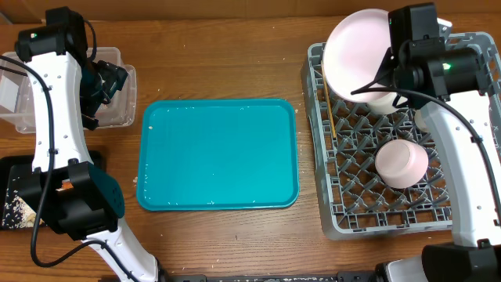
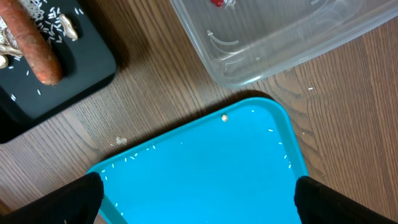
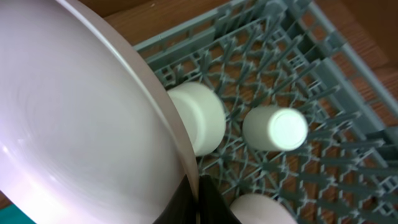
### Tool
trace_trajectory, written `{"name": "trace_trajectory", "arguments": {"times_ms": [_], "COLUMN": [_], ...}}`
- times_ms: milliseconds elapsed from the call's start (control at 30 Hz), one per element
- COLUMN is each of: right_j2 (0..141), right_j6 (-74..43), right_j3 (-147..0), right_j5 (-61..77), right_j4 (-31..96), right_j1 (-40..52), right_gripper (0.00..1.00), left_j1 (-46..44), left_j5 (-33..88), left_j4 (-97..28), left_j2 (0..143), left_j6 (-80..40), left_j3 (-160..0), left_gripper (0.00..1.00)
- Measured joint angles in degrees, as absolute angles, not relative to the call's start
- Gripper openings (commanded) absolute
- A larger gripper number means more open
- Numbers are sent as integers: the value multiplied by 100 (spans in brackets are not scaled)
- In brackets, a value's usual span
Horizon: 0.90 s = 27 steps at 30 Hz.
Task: Sort waste into correct bins and load items into the dishwasher
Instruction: 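Lift the plate into the rack's back and release it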
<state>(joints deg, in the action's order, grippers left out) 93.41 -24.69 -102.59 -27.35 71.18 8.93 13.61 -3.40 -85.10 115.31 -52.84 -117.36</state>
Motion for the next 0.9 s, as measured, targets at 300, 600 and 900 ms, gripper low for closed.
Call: {"name": "trace_trajectory", "arguments": {"times_ms": [300, 600, 900], "right_j2": [9351, 9360, 9406], "right_j6": [-2392, -2438, -2469], "right_j3": [-9323, -8750, -8040], "right_j5": [-3795, -4086, -4206], "right_j4": [5986, 5439, 4801], "right_j1": [899, 899, 899], "right_gripper": [4, 4, 4], "left_j1": [1361, 1361, 1361], "left_j5": [-340, -340, -340], "left_j4": [-8510, -8510, -8510], "left_j2": [11531, 11531, 11531], "left_j6": [-5286, -5284, -5284], "left_j3": [-11736, -11736, -11736], "left_gripper": [100, 100, 100]}}
